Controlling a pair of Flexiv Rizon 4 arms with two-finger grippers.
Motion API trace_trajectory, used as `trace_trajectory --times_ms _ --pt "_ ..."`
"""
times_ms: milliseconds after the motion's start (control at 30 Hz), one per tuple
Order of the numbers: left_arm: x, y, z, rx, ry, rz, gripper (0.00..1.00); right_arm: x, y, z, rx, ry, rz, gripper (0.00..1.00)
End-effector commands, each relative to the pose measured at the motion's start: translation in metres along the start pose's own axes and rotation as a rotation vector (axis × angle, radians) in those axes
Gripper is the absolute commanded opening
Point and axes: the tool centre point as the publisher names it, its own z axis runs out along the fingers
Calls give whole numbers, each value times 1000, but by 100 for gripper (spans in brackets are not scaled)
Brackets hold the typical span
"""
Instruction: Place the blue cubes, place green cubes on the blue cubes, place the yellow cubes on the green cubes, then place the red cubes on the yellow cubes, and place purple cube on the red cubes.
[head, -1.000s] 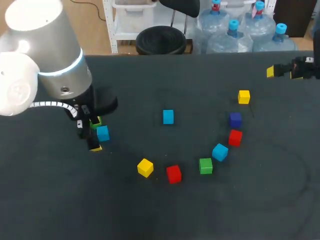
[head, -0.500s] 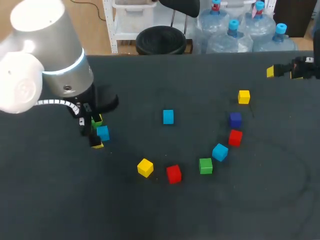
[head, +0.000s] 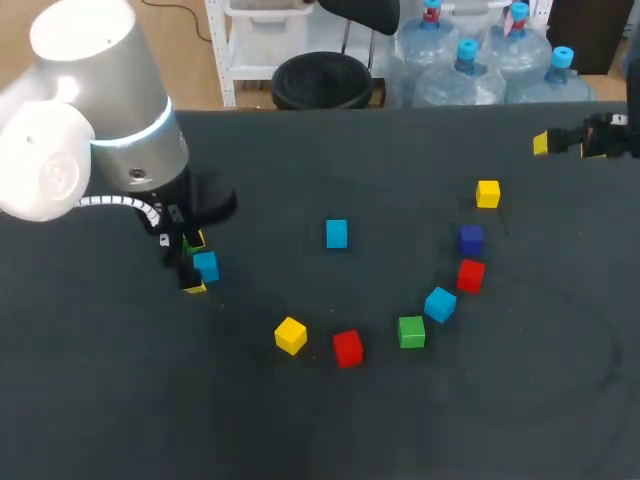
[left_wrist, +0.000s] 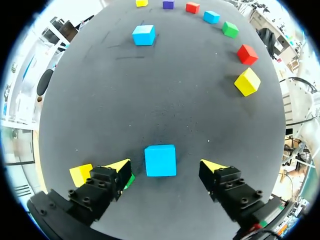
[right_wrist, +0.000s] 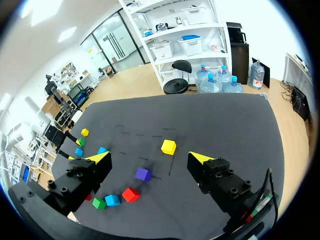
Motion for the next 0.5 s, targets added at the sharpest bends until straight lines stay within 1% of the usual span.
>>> trace_trajectory --times_ms 33,67,200,500 --pt "0 2 3 9 -1 1 75 0 0 0 2 -1 0 100" --pt "0 2 3 10 -2 1 69 0 0 0 2 -1 0 100" --pt "-1 1 5 14 -4 -2 62 0 0 0 2 -1 0 100" --pt "0 0 6 18 -4 -3 59 0 0 0 2 -1 0 100"
